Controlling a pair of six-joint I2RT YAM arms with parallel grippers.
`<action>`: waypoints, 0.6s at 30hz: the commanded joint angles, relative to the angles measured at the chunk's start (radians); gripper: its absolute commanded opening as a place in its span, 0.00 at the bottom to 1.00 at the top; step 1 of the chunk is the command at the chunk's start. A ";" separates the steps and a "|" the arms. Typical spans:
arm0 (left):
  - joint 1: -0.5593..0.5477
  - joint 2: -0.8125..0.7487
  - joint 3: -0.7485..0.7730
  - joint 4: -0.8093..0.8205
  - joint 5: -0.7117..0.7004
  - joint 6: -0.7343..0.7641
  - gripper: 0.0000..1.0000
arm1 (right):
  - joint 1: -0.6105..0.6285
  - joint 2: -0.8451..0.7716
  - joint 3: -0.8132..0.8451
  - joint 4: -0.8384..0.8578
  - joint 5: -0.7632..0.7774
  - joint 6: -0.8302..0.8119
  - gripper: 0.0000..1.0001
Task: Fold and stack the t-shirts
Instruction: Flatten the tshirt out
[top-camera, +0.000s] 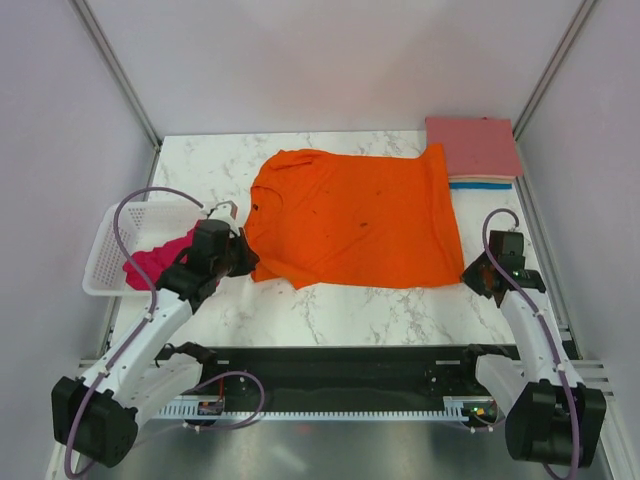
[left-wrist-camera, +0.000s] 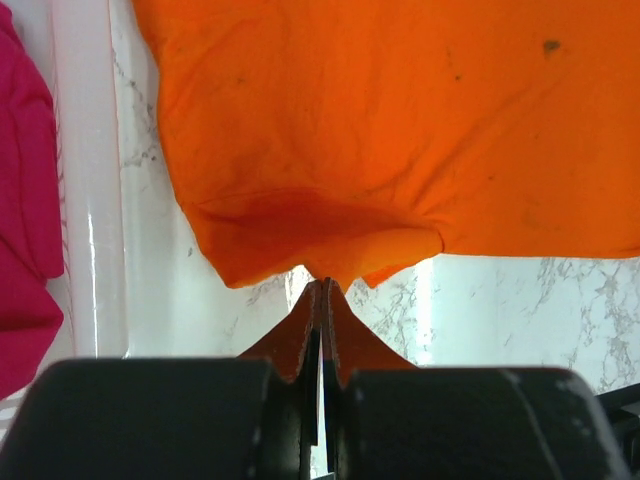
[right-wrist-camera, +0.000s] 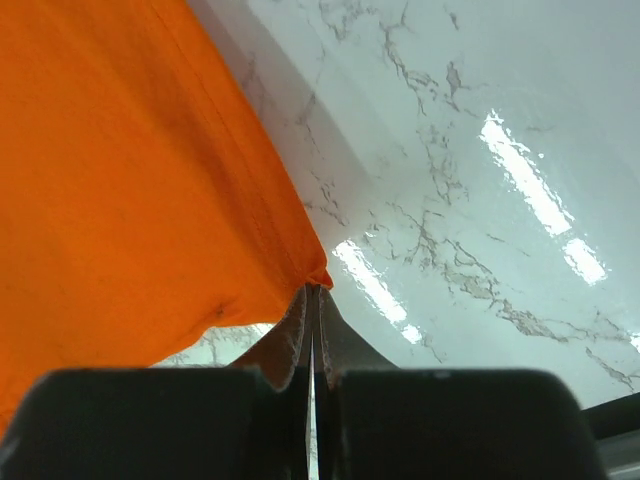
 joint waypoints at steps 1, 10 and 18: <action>-0.003 0.012 0.013 -0.055 0.014 -0.045 0.02 | -0.001 -0.069 0.022 -0.061 0.048 0.051 0.00; -0.001 -0.022 0.027 -0.123 0.040 -0.067 0.02 | -0.001 -0.156 0.065 -0.188 0.229 0.108 0.00; -0.019 -0.077 0.012 -0.189 0.042 -0.090 0.02 | 0.002 -0.244 0.111 -0.276 0.274 0.142 0.00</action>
